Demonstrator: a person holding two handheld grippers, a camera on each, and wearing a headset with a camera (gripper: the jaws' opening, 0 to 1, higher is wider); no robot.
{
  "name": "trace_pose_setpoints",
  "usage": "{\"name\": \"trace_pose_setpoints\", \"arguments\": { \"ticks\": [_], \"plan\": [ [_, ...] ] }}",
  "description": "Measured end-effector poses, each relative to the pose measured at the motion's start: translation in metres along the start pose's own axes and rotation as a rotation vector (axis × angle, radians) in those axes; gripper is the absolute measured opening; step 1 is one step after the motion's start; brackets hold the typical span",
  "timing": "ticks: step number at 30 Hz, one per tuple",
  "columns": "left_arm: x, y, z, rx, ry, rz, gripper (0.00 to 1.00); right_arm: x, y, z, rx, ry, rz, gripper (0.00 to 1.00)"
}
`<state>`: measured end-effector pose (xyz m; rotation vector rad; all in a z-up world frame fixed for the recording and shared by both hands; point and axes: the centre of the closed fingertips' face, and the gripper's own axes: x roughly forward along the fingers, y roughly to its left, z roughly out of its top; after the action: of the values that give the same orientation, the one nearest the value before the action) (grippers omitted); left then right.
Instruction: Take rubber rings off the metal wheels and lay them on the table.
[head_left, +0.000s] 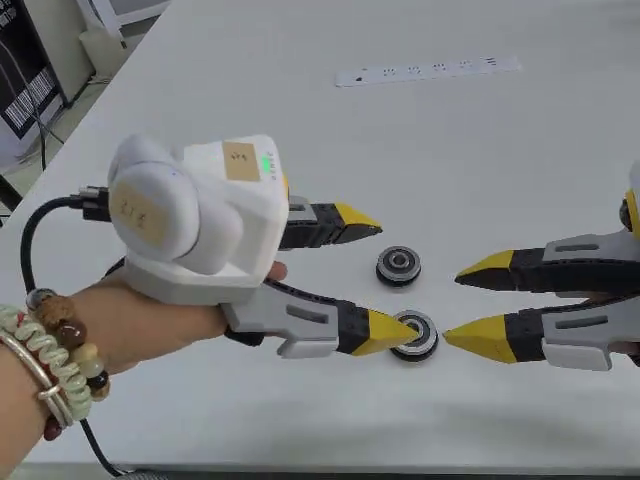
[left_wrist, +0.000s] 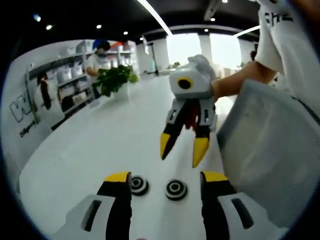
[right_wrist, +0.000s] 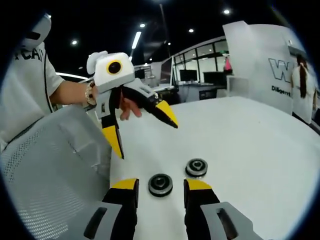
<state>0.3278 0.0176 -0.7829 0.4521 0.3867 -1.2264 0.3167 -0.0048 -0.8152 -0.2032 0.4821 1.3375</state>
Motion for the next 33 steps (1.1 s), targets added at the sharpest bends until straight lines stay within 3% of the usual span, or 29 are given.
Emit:
{"name": "trace_pose_setpoints", "arguments": {
  "ticks": [5,9,15,24,33],
  "plan": [
    [0.005,0.001,-0.004,-0.043,-0.033,0.011,0.48,0.01,0.007,-0.008,-0.035,0.018,0.025,0.24],
    [0.009,0.002,-0.003,-0.079,-0.067,0.009,0.41,0.015,0.007,-0.016,-0.028,0.035,0.029,0.24],
    [0.02,-0.002,-0.014,-0.053,-0.027,-0.006,0.35,0.019,-0.001,-0.026,-0.03,0.062,0.006,0.21],
    [0.035,-0.008,-0.043,-0.087,0.052,-0.041,0.28,0.022,-0.004,-0.035,-0.017,0.082,0.005,0.18],
    [0.04,-0.011,-0.046,-0.097,0.057,-0.038,0.24,0.025,-0.002,-0.04,-0.009,0.096,0.023,0.19]
  ]
}}
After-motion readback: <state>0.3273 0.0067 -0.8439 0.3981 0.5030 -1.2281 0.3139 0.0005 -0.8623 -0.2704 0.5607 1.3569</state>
